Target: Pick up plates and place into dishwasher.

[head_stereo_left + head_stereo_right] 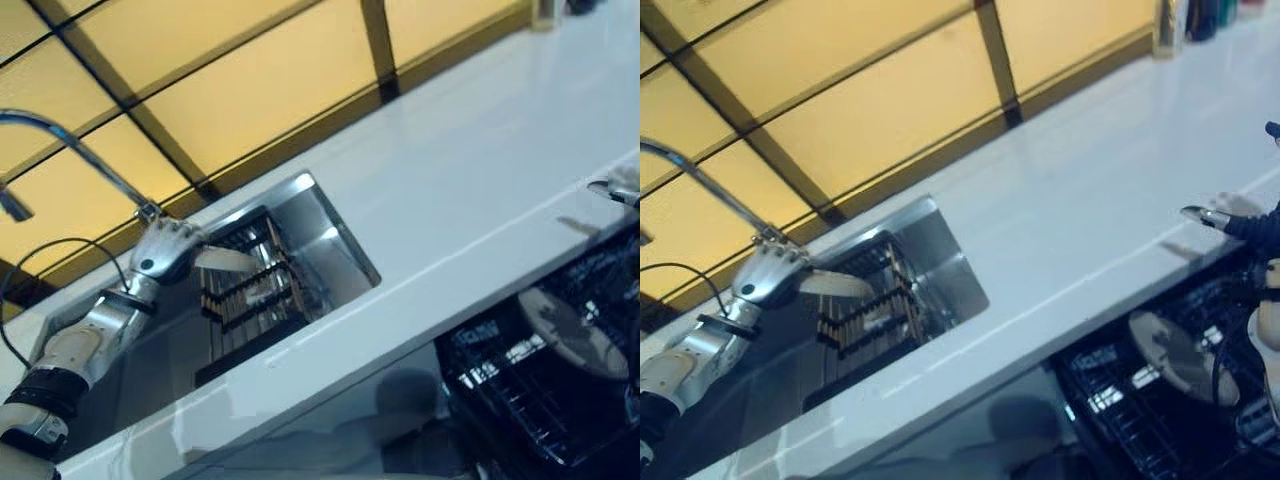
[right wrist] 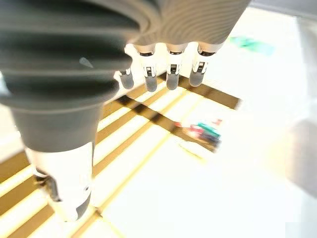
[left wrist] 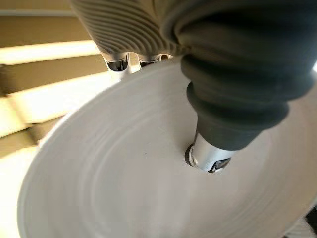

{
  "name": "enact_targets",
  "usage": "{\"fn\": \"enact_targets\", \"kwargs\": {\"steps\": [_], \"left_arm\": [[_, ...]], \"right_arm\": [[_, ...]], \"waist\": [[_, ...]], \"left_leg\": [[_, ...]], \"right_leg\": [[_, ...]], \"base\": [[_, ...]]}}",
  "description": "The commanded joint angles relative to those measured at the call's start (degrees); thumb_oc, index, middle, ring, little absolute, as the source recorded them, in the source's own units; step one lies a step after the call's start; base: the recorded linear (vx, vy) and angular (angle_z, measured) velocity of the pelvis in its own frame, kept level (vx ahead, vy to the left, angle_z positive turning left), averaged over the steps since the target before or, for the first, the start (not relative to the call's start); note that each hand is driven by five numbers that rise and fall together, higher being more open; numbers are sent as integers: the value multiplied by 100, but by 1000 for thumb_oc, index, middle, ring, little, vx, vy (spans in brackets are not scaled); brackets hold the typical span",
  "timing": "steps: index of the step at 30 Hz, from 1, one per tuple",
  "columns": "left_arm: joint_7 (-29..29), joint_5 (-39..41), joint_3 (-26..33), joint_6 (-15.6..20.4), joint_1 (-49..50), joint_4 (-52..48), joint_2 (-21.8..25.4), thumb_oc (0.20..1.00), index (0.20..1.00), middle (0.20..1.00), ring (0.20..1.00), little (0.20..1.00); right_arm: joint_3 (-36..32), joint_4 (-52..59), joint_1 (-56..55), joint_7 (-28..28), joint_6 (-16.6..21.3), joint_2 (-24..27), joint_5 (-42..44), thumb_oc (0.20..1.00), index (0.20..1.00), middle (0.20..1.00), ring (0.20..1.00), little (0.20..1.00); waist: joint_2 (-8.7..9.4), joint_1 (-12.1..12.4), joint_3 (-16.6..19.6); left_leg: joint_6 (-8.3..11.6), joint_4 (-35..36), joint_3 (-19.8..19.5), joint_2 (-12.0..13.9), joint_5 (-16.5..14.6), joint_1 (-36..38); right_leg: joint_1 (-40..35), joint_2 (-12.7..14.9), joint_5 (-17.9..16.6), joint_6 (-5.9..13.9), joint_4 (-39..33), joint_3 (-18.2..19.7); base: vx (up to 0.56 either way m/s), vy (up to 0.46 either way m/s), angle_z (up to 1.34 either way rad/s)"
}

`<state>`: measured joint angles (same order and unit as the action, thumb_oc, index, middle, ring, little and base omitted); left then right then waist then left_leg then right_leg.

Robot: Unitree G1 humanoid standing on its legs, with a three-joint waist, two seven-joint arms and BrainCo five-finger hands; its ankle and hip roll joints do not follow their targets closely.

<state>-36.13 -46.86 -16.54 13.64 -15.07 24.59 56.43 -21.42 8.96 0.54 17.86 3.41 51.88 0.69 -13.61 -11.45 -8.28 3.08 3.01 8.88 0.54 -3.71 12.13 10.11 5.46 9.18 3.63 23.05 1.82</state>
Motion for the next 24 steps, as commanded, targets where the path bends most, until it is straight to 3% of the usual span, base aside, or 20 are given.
{"fn": "enact_targets", "kwargs": {"steps": [1,7,14,19,24], "left_arm": [[-18,1376,886,-137,114,-269,665,200,200,200,200,200],[437,1781,1530,-17,210,-931,308,200,200,200,200,200],[1113,2850,1679,64,-16,-1494,217,200,200,200,200,200],[1976,3956,1520,167,-261,-2159,-519,200,200,200,200,200],[2713,4962,1080,30,-472,-2666,-1471,200,200,200,200,200]], "right_arm": [[84,257,277,471,505,-279,-34,1000,1000,1000,1000,1000],[391,454,734,489,649,-402,-45,1000,1000,1000,1000,1000],[966,436,1248,156,760,-334,197,1000,1000,1000,1000,1000],[1558,696,1816,-373,617,-499,210,1000,1000,1000,1000,1000],[2447,780,2415,-943,358,-797,65,1000,1000,1000,1000,1000]], "waist": [[629,295,504],[963,613,639],[1159,876,734],[1281,1055,763],[1384,1207,819]], "left_leg": [[-190,-218,-223,-221,-291,-385],[-187,-141,-367,-102,-249,-419],[-181,-104,-487,-36,-194,-468],[-186,-87,-636,-26,-118,-536],[-190,-84,-738,-24,-113,-565]], "right_leg": [[-1337,-87,-621,277,-2285,-171],[-1412,-150,-632,283,-2336,-334],[-1471,-152,-614,283,-2351,-516],[-1486,-148,-633,256,-2352,-639],[-1517,-122,-616,252,-2358,-741]], "base": [[-115,-142,14],[-72,-60,17],[-48,-14,13],[-37,-8,16],[-9,0,5]]}}
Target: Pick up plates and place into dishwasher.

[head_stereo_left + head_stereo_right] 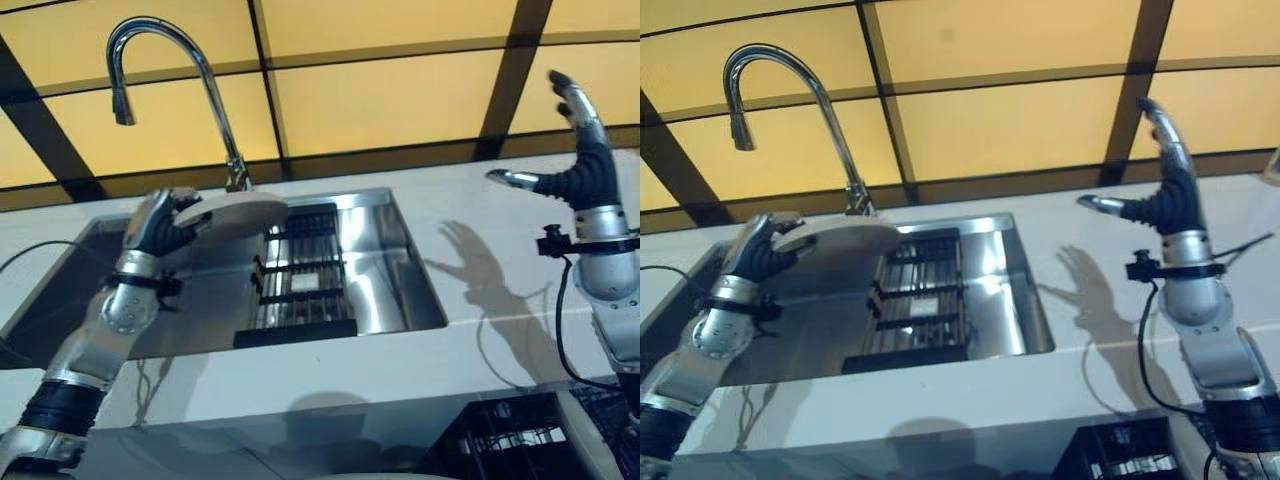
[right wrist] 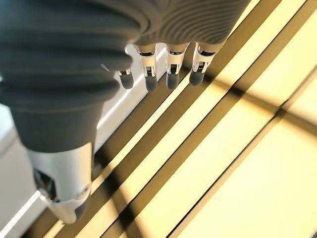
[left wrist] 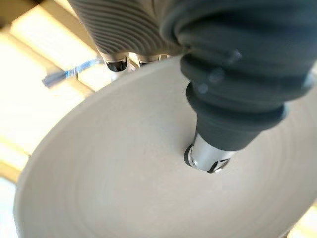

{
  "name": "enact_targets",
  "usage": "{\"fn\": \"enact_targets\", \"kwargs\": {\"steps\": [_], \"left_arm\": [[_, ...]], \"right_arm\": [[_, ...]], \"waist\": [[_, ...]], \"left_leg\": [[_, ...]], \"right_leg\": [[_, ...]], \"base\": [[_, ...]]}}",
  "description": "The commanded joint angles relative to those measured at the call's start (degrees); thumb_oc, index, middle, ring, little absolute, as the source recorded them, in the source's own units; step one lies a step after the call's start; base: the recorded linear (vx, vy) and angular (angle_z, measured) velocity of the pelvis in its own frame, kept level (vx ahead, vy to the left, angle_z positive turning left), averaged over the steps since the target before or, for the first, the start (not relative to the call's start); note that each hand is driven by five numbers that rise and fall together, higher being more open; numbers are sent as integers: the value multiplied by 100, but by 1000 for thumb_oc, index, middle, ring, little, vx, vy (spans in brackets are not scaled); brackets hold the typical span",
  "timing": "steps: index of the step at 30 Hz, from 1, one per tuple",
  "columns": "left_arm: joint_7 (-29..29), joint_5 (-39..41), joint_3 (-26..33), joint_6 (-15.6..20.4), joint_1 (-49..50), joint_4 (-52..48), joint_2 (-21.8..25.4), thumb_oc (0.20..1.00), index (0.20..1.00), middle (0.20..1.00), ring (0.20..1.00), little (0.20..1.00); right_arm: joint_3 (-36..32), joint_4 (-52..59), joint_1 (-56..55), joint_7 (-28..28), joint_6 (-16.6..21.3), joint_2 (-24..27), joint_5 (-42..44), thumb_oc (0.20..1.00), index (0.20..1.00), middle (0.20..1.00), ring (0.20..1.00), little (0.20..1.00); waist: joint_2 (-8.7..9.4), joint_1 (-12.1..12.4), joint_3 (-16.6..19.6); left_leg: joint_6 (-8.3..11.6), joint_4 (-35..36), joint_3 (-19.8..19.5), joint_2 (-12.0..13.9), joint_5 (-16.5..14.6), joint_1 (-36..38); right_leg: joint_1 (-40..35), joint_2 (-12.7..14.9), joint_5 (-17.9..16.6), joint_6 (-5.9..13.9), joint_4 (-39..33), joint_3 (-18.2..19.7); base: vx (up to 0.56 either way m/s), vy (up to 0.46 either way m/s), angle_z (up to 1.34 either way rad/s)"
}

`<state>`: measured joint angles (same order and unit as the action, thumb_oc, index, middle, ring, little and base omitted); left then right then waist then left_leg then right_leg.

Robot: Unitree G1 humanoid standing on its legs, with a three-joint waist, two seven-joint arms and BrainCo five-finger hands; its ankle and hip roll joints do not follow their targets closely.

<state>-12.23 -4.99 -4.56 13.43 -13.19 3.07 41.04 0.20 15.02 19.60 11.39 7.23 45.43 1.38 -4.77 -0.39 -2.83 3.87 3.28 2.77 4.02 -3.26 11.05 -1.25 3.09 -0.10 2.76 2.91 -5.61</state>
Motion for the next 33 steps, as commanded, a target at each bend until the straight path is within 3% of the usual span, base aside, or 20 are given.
{"fn": "enact_targets", "kwargs": {"steps": [1,6,14,22,26,28,33], "left_arm": [[389,884,-156,-1,-667,-564,-19,200,200,200,200,200],[799,1658,-584,-320,-726,-847,-667,200,200,200,200,200],[817,1785,-1218,-526,-993,-875,-1308,200,200,200,200,200],[781,1838,-1310,-615,-926,-978,-1336,200,200,200,200,200],[826,1733,-1268,-559,-831,-965,-1365,200,200,200,200,200],[864,1720,-1242,-529,-823,-919,-1357,200,200,200,200,200],[816,1585,-1186,-607,-782,-969,-1282,200,200,200,200,200]], "right_arm": [[360,174,537,-348,-25,-178,-9,1000,1000,1000,1000,1000],[841,260,697,-866,-140,-327,-55,1000,1000,1000,1000,1000],[1709,168,1272,-1327,-508,-540,-6,1000,1000,1000,1000,1000],[1829,218,1103,-1563,-740,-619,131,1000,1000,1000,1000,1000],[1877,100,917,-2007,-1162,-711,580,1000,1000,1000,1000,1000],[1954,-182,841,-2164,-1253,-743,402,1000,1000,1000,1000,1000],[1935,-460,726,-2201,-1614,-668,574,1000,1000,1000,1000,1000]], "waist": [[505,109,278],[568,148,286],[645,139,280],[650,126,272],[659,133,272],[669,144,267],[701,170,264]], "left_leg": [[-269,-111,-133,-371,-157,-460],[-289,-113,-160,-373,-152,-482],[-312,-74,-106,-387,-158,-455],[-331,-30,-65,-393,-151,-440],[-330,-3,-63,-393,-170,-408],[-327,13,-58,-390,-157,-395],[-304,40,-72,-373,-114,-399]], "right_leg": [[-385,118,315,340,-346,-7],[-396,128,313,343,-357,-60],[-418,141,292,345,-401,-34],[-426,141,257,364,-460,7],[-459,148,270,375,-490,3],[-474,152,263,372,-501,-12],[-494,166,240,377,-526,-75]], "base": [[-6,8,8],[-9,1,7],[-2,-1,1],[0,0,0],[0,0,0],[0,0,0],[0,0,0]]}}
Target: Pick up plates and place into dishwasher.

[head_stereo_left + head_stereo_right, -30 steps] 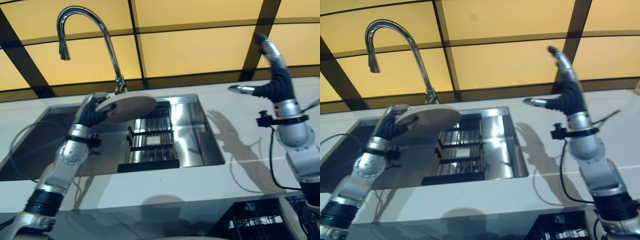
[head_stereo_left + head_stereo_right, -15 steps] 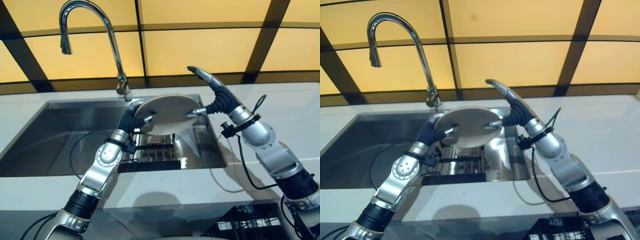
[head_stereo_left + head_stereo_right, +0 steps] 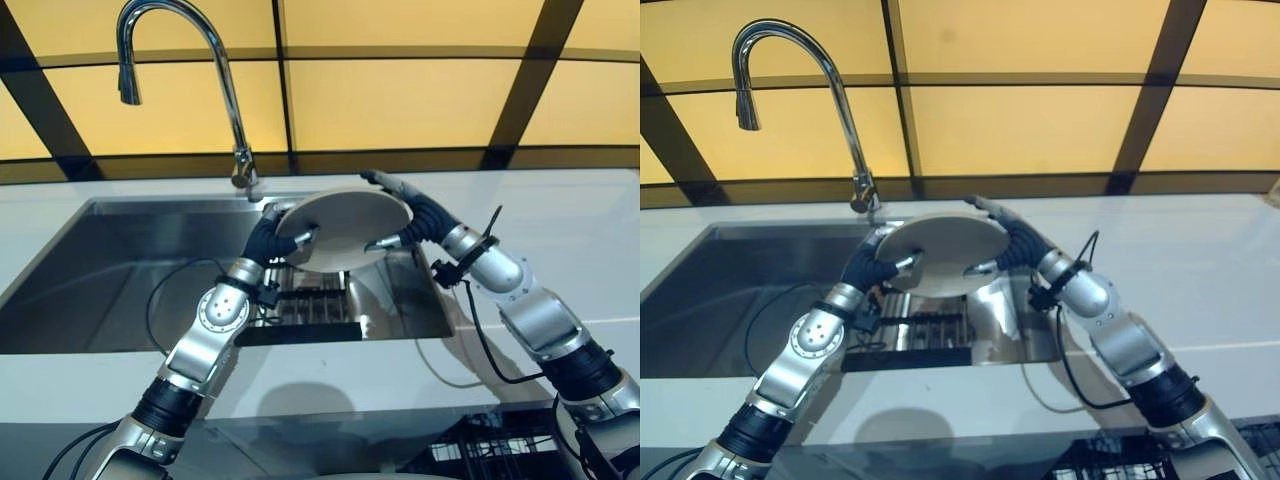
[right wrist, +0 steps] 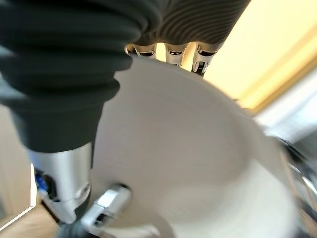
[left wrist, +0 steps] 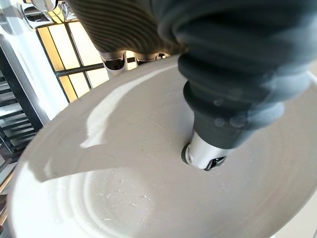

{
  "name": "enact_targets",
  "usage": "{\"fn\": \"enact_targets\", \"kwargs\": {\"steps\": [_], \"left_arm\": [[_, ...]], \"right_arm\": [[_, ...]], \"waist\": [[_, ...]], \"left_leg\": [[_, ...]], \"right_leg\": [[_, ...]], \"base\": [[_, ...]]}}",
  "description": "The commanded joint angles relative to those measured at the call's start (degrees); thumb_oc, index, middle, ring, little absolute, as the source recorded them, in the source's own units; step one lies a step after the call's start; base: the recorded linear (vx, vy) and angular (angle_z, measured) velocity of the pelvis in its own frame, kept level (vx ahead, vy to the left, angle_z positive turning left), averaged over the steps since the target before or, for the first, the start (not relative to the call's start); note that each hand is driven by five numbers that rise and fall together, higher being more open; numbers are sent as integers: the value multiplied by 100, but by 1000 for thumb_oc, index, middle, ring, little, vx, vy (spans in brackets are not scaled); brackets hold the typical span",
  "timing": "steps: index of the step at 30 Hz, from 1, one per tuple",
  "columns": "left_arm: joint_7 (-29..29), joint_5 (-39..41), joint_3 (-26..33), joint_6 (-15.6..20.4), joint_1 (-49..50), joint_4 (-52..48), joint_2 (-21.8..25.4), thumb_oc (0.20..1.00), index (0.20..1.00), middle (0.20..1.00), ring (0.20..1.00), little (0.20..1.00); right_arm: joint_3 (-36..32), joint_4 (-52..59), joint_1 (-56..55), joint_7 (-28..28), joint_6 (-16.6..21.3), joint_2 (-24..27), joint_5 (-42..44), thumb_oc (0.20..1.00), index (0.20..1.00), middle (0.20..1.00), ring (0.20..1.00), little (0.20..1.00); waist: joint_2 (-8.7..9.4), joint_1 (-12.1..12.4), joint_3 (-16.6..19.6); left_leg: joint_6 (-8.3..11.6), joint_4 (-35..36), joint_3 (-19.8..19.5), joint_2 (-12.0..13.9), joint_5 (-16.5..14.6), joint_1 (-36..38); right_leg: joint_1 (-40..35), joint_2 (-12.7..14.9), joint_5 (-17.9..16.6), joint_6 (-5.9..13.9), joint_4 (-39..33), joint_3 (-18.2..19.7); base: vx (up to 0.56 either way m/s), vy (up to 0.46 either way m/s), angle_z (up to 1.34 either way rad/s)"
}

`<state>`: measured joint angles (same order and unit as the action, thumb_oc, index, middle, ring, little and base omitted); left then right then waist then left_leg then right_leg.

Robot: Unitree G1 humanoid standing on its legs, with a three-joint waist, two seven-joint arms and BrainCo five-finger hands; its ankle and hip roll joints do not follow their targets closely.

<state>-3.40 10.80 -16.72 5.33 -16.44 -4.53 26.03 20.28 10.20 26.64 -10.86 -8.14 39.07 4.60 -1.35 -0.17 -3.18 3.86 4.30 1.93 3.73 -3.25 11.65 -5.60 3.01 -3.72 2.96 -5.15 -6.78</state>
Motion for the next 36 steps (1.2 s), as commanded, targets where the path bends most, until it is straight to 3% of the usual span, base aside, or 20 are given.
{"fn": "enact_targets", "kwargs": {"steps": [1,2,3,4,5,11,33,34,35,36], "left_arm": [[-68,16,44,217,-454,-187,233,200,200,200,200,200],[-63,19,71,234,-439,-172,238,200,200,200,200,200],[-59,-8,84,256,-430,-162,233,200,200,200,200,200],[-48,-27,90,276,-420,-166,228,200,200,200,200,200],[-47,-36,84,278,-416,-171,218,200,200,200,200,200],[-39,-71,72,276,-419,-141,177,200,200,200,200,200],[26,128,42,261,-404,-53,9,200,200,200,200,200],[-26,187,46,193,-425,-61,3,395,395,395,395,395],[-65,230,50,155,-439,-57,-2,849,849,849,849,849],[-92,280,57,106,-452,-48,-15,1000,1000,1000,1000,1000]], "right_arm": [[-108,21,-11,23,-152,-40,268,893,893,893,893,893],[-125,-4,-28,10,-182,-42,314,595,595,595,595,595],[-124,-18,-34,11,-225,-62,345,526,526,526,526,526],[-122,-52,-47,62,-255,-99,335,388,388,388,388,388],[-118,-58,-50,96,-272,-119,338,200,200,200,200,200],[-177,-118,-71,108,-378,-218,426,200,200,200,200,200],[-526,-123,-209,519,-107,-347,318,200,200,200,200,200],[-553,-124,-198,573,-88,-324,336,200,200,200,200,200],[-571,-128,-185,603,-82,-304,351,200,200,200,200,200],[-593,-124,-174,654,-57,-285,357,200,200,200,200,200]], "waist": [[363,145,299],[366,147,300],[365,150,297],[360,159,291],[359,161,289],[352,164,296],[343,78,270],[342,56,272],[340,44,273],[338,29,273]], "left_leg": [[-303,-58,3,-345,-110,-461],[-305,-56,8,-345,-105,-466],[-307,-56,5,-346,-105,-469],[-309,-61,-6,-347,-103,-471],[-309,-64,-9,-347,-102,-472],[-309,-62,11,-343,-105,-459],[-330,-50,157,-317,-144,-427],[-326,-61,187,-310,-152,-422],[-325,-69,203,-307,-156,-420],[-324,-78,216,-304,-159,-423]], "right_leg": [[-54,175,595,358,280,41],[-51,178,593,359,280,36],[-48,176,595,357,282,36],[-48,177,596,353,287,30],[-49,179,595,354,289,25],[-55,198,612,365,314,10],[-36,227,612,396,311,74],[-38,227,608,400,306,87],[-35,225,605,400,306,100],[-26,221,602,399,310,114]], "base": [[0,0,0],[0,0,0],[0,0,0],[0,0,0],[0,0,0],[4,32,0],[-1,1,0],[-35,-4,-2],[-38,-4,-4],[-32,-4,-7]]}}
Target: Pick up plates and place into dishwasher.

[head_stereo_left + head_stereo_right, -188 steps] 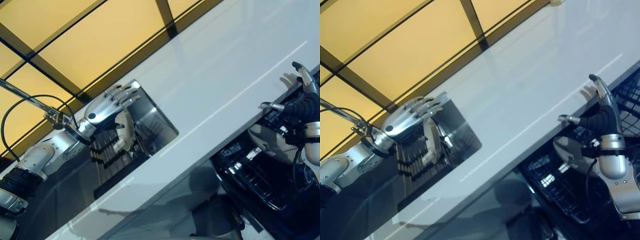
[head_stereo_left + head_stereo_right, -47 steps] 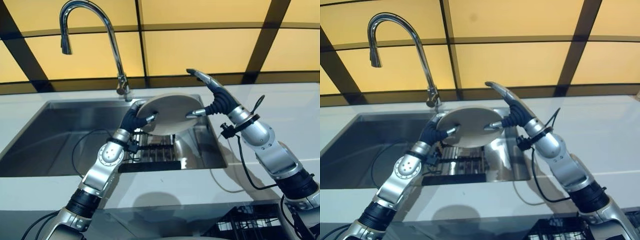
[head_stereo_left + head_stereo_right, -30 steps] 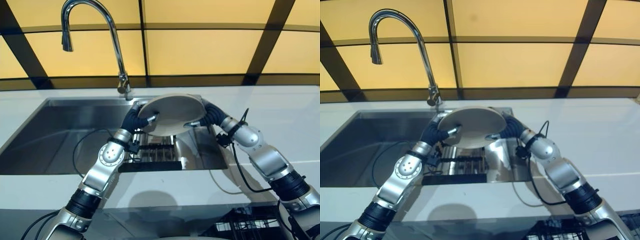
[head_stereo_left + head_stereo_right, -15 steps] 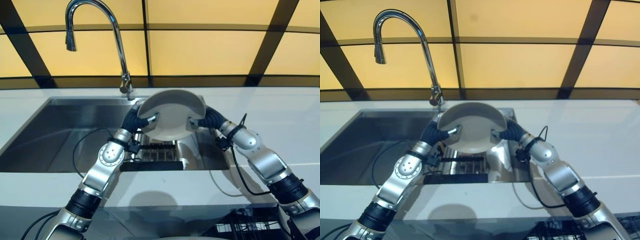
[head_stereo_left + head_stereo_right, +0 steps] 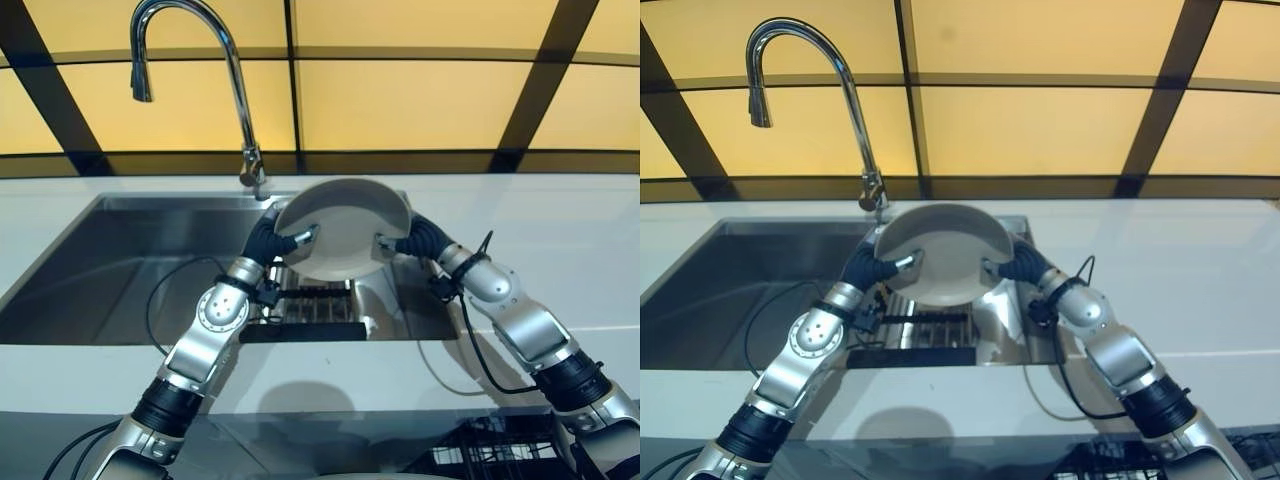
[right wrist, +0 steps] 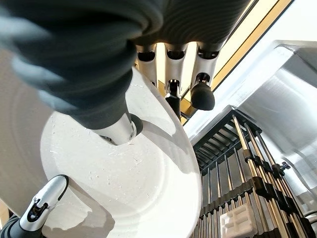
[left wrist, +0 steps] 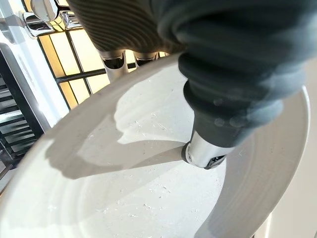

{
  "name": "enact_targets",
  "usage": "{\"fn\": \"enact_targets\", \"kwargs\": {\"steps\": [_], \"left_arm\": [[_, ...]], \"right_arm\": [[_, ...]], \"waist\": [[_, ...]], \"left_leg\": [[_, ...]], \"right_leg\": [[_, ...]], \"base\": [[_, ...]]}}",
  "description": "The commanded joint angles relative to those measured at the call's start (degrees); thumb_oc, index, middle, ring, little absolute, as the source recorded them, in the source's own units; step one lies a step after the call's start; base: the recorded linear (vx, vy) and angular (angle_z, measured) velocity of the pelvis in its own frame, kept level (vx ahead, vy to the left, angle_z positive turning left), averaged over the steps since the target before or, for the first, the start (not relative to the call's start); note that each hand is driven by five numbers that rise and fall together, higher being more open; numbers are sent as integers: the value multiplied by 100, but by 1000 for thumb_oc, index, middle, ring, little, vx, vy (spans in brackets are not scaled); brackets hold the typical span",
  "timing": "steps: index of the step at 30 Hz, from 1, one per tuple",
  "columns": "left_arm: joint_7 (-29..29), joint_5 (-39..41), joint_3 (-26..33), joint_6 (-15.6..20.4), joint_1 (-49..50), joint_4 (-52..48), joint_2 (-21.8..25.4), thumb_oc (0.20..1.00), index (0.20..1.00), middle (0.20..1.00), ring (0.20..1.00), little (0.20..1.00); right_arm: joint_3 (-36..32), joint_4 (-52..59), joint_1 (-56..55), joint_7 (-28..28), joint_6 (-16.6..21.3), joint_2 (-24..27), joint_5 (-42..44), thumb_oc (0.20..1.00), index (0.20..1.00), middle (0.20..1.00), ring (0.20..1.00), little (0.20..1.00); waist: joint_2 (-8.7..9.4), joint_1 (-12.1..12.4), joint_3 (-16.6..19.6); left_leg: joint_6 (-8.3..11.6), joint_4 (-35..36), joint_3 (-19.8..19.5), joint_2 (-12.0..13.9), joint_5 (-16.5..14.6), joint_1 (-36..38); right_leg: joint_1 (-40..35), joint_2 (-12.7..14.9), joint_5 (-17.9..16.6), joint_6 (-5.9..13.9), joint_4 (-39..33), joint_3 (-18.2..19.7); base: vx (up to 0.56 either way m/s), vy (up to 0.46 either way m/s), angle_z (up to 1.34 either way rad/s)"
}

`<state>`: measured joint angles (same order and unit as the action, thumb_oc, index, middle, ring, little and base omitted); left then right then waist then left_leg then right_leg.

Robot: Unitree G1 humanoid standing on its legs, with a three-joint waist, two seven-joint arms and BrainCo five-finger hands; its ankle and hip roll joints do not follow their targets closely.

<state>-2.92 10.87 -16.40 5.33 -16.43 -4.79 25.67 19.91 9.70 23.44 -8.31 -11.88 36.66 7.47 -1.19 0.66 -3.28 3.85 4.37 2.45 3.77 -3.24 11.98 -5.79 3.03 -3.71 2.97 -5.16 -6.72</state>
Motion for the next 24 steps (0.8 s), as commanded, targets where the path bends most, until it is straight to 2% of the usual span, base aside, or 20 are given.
{"fn": "enact_targets", "kwargs": {"steps": [1,9,24], "left_arm": [[-192,309,29,93,-464,-15,9,1000,1000,1000,1000,1000],[-415,511,151,56,-491,101,-87,1000,1000,1000,1000,1000],[-453,983,505,63,-445,326,83,1000,1000,1000,1000,1000]], "right_arm": [[-568,-76,153,429,330,-39,73,200,200,200,200,200],[-939,52,211,675,346,70,-55,200,200,200,200,200],[-2065,44,-101,1471,387,787,-337,200,200,200,200,200]], "waist": [[322,-61,283],[306,-189,295],[289,-576,367]], "left_leg": [[-323,-90,174,-305,-160,-458],[-334,-135,257,-299,-225,-447],[-358,-29,584,-295,-283,-358]], "right_leg": [[-2,217,597,398,310,115],[46,189,570,395,288,269],[198,175,403,465,167,597]], "base": [[-44,-6,-8],[-40,0,-7],[-33,5,-14]]}}
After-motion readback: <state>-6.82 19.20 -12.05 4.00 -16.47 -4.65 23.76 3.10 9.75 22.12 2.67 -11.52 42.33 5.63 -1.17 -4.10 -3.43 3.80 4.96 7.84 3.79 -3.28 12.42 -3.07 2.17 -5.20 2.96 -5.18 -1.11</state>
